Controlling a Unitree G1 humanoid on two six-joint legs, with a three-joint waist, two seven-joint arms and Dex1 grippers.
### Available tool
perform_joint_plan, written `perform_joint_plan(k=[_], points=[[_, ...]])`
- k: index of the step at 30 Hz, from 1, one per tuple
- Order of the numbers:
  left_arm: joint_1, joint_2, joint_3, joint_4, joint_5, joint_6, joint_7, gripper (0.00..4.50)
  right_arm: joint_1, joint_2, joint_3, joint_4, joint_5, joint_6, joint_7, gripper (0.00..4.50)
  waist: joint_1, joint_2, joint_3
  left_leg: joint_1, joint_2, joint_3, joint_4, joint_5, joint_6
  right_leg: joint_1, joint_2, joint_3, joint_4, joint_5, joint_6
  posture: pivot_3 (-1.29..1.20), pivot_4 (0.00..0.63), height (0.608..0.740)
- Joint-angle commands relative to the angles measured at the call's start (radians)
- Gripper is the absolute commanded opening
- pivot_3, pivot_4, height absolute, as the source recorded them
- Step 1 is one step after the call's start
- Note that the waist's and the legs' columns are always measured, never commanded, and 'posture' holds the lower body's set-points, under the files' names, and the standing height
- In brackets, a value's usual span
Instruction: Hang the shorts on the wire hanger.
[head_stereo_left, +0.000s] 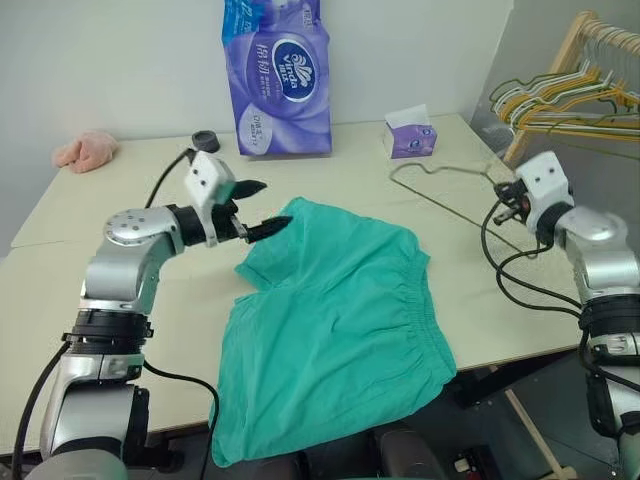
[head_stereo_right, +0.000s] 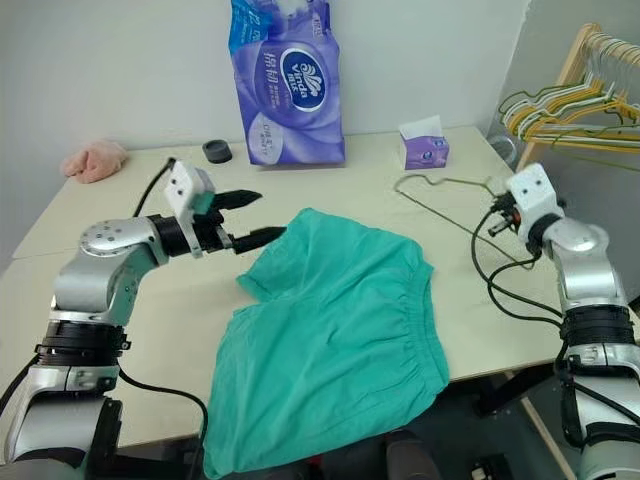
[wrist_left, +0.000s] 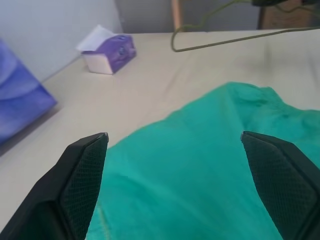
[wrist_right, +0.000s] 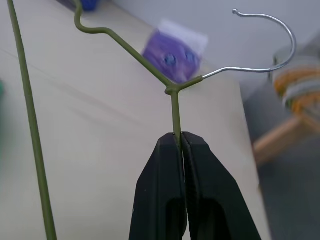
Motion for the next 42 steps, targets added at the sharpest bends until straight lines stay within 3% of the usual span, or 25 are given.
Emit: perform_joint_plan(k=[1, 8, 14, 28, 33, 42], points=[[-0.034, 0.005, 0.037, -0.006, -0.063, 0.089, -0.027, 4.50, 0.012, -0.006, 0.077, -0.130, -0.065, -0.134, 0.054, 0.05, 0.001, 0.000, 0.000, 0.000, 0.000, 0.000, 0.000, 0.000, 0.000, 0.000, 0.000, 0.000, 0.000, 0.000, 0.000, -0.18, 0.085, 0.740], [0.026, 0.062, 0.006, -0.099, -0.167, 0.311, -0.163, 4.50, 0.017, 0.028, 0.222, -0.243, -0.152, -0.353, 0.134, 0.05, 0.001, 0.000, 0.000, 0.000, 0.000, 0.000, 0.001, 0.000, -0.001, 0.000, -0.001, 0.000, 0.000, 0.000, 0.000, -0.17, 0.086, 0.740], [0.104, 0.115, -0.047, -0.169, -0.145, 0.304, -0.258, 4.50, -0.017, 0.068, 0.253, -0.276, -0.166, -0.430, 0.163, 0.05, 0.004, 0.000, 0.000, 0.000, 0.000, 0.000, 0.001, 0.000, -0.001, 0.000, -0.001, 0.000, 0.000, 0.000, 0.000, -0.17, 0.086, 0.740], [0.176, 0.127, -0.083, -0.207, -0.126, 0.279, -0.307, 4.50, -0.040, 0.111, 0.229, -0.358, -0.113, -0.435, 0.199, 0.05, 0.008, 0.001, 0.000, 0.000, 0.000, 0.000, 0.001, 0.000, -0.001, 0.000, -0.001, 0.000, 0.000, 0.000, -0.001, -0.18, 0.087, 0.740], [0.189, 0.131, -0.094, -0.232, -0.143, 0.297, -0.330, 3.36, -0.033, 0.125, 0.231, -0.385, -0.090, -0.416, 0.207, 0.00, 0.008, 0.001, 0.001, 0.000, 0.000, 0.000, 0.001, 0.000, -0.001, 0.000, -0.001, 0.000, 0.001, 0.000, -0.001, -0.18, 0.092, 0.740], [0.212, 0.129, -0.089, -0.266, -0.146, 0.310, -0.321, 0.63, -0.019, 0.147, 0.233, -0.418, -0.050, -0.388, 0.223, 0.00, 0.008, 0.001, 0.001, 0.000, 0.000, 0.000, 0.001, 0.000, -0.001, 0.000, -0.001, 0.000, 0.001, 0.000, -0.001, -0.17, 0.091, 0.740]])
